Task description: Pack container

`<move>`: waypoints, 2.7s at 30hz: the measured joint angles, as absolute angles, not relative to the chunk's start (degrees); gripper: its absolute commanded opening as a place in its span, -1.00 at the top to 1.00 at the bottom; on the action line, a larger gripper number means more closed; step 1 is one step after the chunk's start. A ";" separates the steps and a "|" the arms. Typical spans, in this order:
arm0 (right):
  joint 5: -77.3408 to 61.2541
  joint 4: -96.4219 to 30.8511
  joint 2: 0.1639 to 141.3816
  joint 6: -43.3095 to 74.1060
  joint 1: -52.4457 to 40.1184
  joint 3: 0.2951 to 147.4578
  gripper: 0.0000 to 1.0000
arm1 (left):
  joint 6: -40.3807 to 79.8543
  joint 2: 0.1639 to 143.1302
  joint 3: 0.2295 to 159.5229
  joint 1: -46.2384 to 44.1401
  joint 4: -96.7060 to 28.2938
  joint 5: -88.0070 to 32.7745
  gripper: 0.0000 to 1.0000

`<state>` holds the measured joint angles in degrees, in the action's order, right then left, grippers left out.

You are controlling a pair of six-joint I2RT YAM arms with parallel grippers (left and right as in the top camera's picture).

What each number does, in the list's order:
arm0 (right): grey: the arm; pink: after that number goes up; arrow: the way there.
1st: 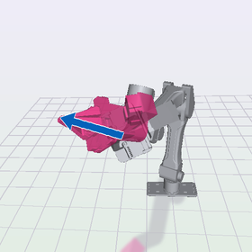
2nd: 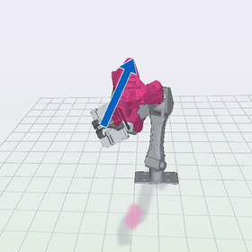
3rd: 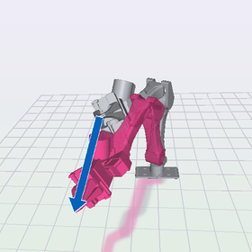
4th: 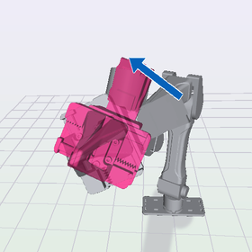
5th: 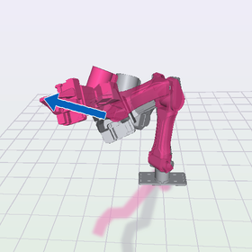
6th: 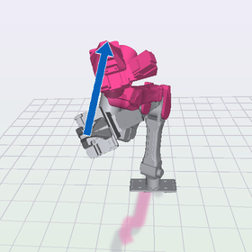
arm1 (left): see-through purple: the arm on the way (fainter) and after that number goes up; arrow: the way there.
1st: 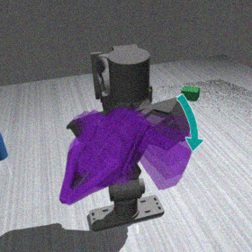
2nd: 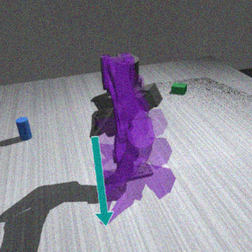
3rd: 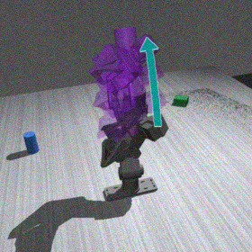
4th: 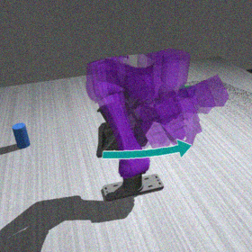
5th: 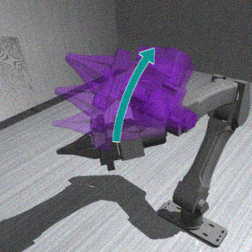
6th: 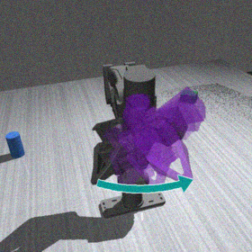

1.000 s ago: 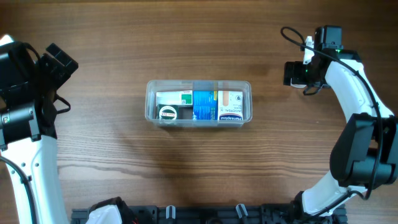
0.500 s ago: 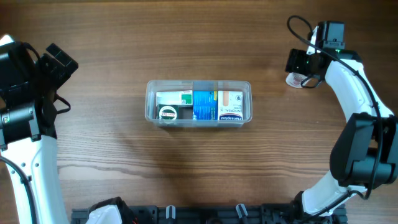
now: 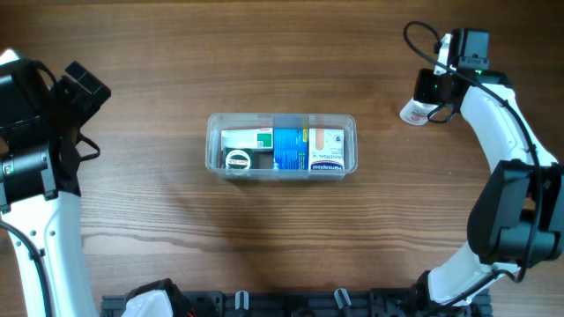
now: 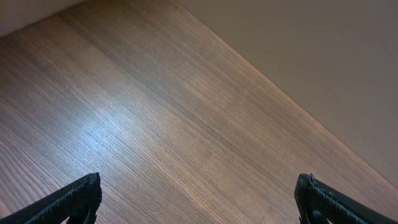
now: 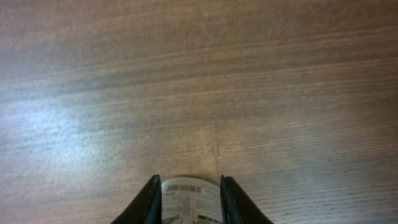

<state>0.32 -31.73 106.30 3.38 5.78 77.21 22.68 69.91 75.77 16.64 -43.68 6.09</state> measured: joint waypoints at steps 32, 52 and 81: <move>0.19 -32.23 91.66 2.90 -43.24 77.28 0.91 | 22.68 69.91 75.77 16.64 -43.68 6.09 -0.99; -1.13 -29.23 102.87 -16.64 -48.71 77.28 0.92 | 22.68 69.91 75.77 16.64 -43.70 6.09 -1.00; 15.77 -49.80 38.81 1.78 -46.28 78.59 -0.99 | 22.68 69.95 75.77 16.64 -43.68 6.07 -1.00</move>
